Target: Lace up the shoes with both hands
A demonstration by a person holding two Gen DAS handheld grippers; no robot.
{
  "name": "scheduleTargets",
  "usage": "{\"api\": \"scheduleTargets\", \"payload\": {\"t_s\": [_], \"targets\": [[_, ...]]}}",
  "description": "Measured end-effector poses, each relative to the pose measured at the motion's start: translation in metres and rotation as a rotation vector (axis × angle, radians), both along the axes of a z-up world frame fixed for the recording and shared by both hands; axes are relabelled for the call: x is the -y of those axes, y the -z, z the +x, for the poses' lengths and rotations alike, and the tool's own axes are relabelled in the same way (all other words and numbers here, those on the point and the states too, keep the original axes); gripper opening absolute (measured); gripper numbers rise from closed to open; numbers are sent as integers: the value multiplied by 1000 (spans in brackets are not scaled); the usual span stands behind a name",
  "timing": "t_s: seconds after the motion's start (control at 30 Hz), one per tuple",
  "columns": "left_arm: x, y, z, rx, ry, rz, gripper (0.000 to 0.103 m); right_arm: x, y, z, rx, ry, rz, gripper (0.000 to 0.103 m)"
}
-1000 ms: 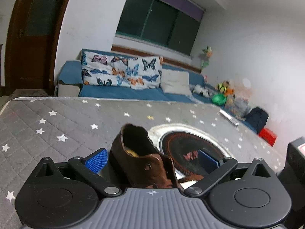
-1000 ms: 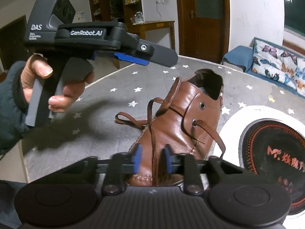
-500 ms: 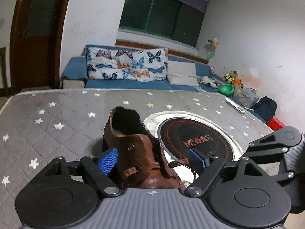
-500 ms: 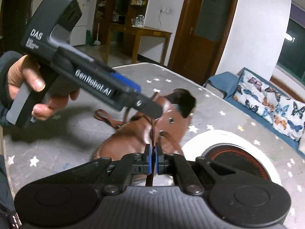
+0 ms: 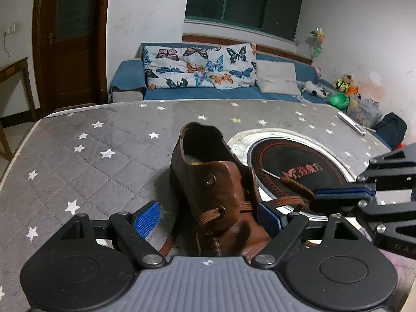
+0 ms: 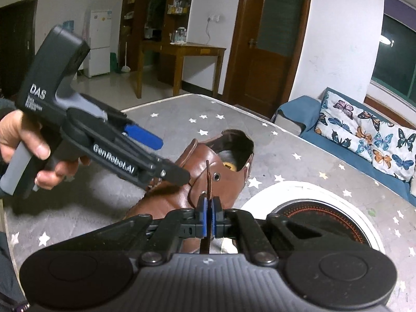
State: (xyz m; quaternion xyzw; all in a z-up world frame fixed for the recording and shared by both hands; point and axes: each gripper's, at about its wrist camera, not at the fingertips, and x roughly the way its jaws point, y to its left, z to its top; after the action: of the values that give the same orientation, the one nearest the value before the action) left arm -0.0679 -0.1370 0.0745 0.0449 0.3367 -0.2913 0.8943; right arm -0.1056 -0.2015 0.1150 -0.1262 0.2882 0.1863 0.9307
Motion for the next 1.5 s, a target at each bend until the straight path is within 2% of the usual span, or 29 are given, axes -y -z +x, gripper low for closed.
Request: {"api": "scheduleTargets", "payload": {"t_s": [0.23, 0.57, 0.97, 1.27, 1.5], "targets": [[3, 0, -4, 1, -4, 21, 89, -2, 0, 7, 7, -5, -14, 3], [5, 1, -4, 1, 17, 29, 88, -4, -1, 16, 15, -13, -34, 3], [2, -4, -2, -16, -6, -12, 79, -3, 4, 25, 3, -19, -50, 3], [3, -5, 1, -53, -37, -53, 63, -3, 5, 28, 8, -25, -52, 3], [10, -3, -1, -46, -70, -32, 56, -3, 4, 26, 16, -36, -62, 3]]}}
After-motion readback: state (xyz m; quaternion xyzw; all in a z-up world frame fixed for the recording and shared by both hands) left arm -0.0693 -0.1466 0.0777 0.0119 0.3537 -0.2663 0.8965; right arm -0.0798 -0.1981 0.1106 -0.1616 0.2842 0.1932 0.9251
